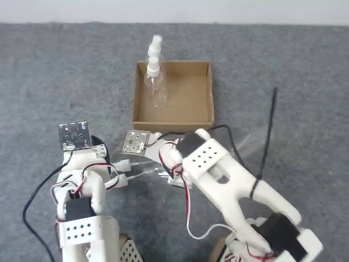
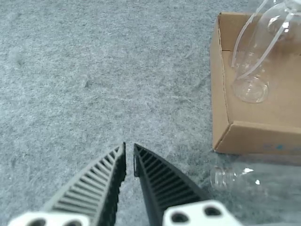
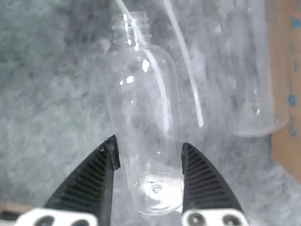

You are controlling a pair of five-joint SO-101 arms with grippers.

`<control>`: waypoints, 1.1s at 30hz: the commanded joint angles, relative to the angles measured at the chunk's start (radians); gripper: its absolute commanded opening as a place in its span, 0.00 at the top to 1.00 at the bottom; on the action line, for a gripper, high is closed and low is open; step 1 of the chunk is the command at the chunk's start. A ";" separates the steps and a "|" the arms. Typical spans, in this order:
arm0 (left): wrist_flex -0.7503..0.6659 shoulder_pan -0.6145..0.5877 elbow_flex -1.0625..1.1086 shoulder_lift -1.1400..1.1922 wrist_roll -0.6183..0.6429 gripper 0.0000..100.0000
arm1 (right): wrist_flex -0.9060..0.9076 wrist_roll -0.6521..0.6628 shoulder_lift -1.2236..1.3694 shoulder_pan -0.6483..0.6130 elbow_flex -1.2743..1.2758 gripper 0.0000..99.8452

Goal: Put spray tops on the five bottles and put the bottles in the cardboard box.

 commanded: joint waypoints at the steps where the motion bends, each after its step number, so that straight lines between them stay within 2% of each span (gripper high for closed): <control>1: -0.029 -0.003 -0.008 -0.015 -0.009 0.97 | 0.101 0.011 -0.143 0.010 -0.014 0.95; 5: -0.029 -0.003 -0.008 -0.015 -0.009 0.97 | 0.139 0.011 -0.185 0.015 -0.012 0.95; 12: -0.029 -0.003 -0.008 -0.015 -0.009 0.97 | 0.202 0.014 -0.265 0.120 -0.015 0.95; 19: -0.029 -0.003 -0.008 -0.015 -0.009 0.97 | 0.352 0.021 -0.341 0.140 -0.009 0.95; 24: -0.029 -0.003 -0.008 -0.015 -0.009 0.97 | 0.375 -0.123 -0.352 0.139 0.032 0.95; 33: -0.029 -0.003 -0.008 -0.015 -0.009 0.97 | 0.208 -0.296 -0.352 0.139 0.199 0.95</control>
